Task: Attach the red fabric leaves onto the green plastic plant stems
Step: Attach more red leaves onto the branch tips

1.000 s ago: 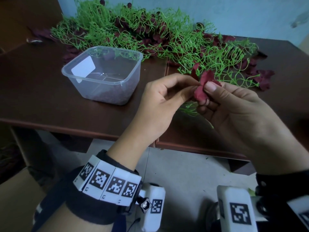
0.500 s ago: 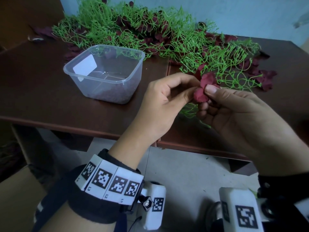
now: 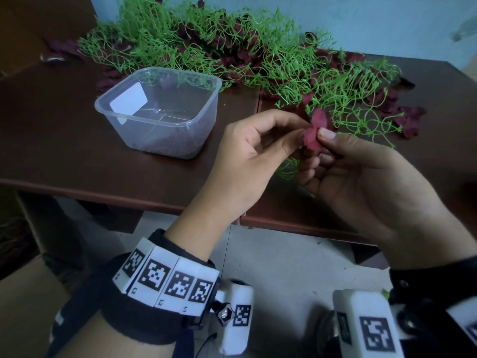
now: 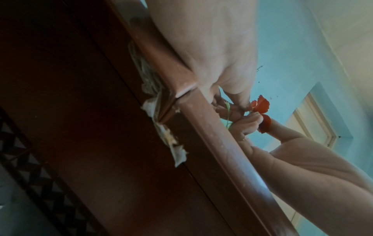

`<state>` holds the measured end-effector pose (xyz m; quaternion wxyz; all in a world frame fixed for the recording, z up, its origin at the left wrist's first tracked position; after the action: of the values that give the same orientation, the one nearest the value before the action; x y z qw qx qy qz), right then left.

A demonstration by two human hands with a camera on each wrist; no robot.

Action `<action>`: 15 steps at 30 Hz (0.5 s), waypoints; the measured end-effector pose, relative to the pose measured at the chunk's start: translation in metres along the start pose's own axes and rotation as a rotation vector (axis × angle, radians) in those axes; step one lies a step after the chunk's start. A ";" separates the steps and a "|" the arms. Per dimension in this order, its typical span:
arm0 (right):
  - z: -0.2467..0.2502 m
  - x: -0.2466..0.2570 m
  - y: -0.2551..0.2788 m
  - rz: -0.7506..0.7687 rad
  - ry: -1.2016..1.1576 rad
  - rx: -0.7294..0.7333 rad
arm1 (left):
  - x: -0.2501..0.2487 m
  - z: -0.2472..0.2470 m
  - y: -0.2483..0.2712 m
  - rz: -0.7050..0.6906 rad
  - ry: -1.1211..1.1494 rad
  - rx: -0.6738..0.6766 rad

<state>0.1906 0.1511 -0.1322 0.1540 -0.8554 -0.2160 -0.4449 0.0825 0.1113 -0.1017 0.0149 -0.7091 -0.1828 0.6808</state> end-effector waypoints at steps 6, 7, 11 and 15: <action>0.004 0.001 -0.002 0.031 0.043 -0.028 | 0.001 0.000 0.001 0.010 0.016 0.001; 0.005 0.001 -0.001 0.039 0.056 -0.032 | 0.002 0.000 0.001 0.009 0.014 0.001; 0.005 0.003 0.000 0.056 0.103 -0.027 | 0.003 0.000 0.000 0.006 -0.012 0.003; 0.007 0.001 0.001 0.045 0.106 -0.035 | 0.006 0.003 -0.003 0.012 -0.016 0.007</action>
<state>0.1967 0.1544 -0.1352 0.1604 -0.8380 -0.1804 -0.4895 0.0789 0.1148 -0.1071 0.0120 -0.7045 -0.1764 0.6873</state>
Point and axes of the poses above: each hand's wrist, its own y-axis away from the middle knuckle, its own z-axis out of the back of the hand, x = y × z, the point moved 10 cm from there along -y, towards the middle knuckle, and after that the axes turned 14 degrees about z, right-handed, at the moved point
